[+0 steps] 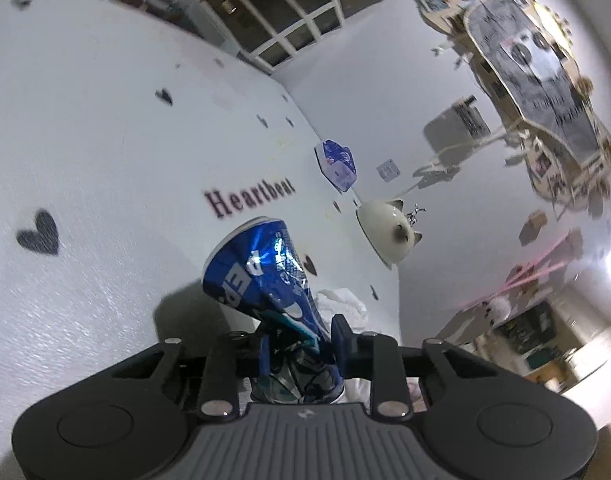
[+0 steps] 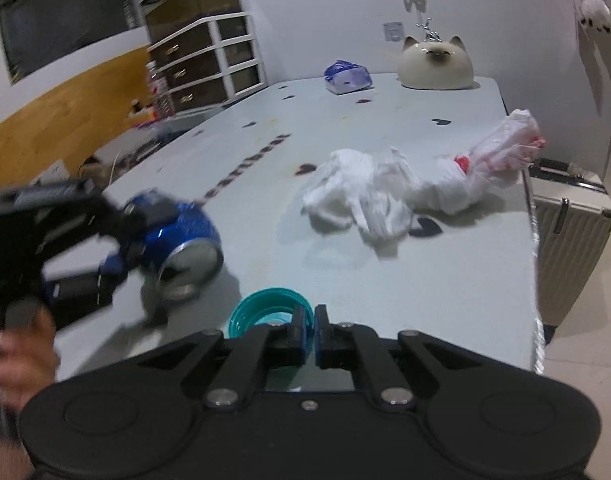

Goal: Collect trash
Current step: 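Grasp the blue Pepsi can with the left tool while the right grasps the teal cap, then carry the can and teal cap in both tools over the yellow bin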

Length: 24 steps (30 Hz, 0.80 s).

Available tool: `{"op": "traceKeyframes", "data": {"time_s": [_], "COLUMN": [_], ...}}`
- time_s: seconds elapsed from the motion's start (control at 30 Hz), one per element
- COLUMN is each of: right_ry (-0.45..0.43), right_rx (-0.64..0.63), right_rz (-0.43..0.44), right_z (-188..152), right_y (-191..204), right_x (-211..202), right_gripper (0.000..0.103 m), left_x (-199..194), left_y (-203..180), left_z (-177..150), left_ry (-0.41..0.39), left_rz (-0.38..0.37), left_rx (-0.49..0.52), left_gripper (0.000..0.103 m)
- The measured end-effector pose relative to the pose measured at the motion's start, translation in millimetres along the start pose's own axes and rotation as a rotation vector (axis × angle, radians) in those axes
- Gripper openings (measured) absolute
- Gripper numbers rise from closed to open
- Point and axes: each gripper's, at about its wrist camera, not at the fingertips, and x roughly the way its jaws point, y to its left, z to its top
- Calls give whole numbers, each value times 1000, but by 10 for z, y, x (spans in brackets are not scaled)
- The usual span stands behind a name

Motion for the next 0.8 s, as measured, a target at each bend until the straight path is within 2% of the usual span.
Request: {"op": "traceKeyframes", "data": {"time_s": [0.2,0.23,0.27,0.3,0.33,0.47,0.53,0.6,0.63,0.7,0.8], "right_ry": [11,4,-5,-15,-27,-23,-18,-21,-24,-25,-31], "right_rx": [-46,-34,-28,-31,-41,-96,-133,-152,-157,-157,-127], "right_rz": [27,36,45,54,62,65,68,61,44,16,27], "right_z": [-274,-310,-344,-368,-397,-442,-457,-480,-488,-507,-513], "right_y": [-9,-19,-26,-21,-10,94,174,234,262,283,255], "right_x": [-351,-396,-439,-472,-507,-494,-464,-441,-420,-403,-426], "right_gripper": [6,13,28,36,48,66,72,72,69,50,50], "left_x": [-167,-194,-217,-241,-266,-341,-381,-425,-446,-485,-553], "left_y": [-110,-142,-174,-210,-244,-370,-418,-462,-487,-531,-566], "left_z": [-61,-73,-86,-103,-122,-203,-253,-300,-328,-386,-470], "left_ry": [-34,-40,-45,-48,-52,-59,-63,-64,-64,-62,-52], "left_rz": [48,58,67,78,89,132,146,149,156,170,179], "left_rx": [122,151,177,208,238,345,392,432,455,499,542], "left_gripper": [28,28,28,28,28,27,27,27,27,27,27]}}
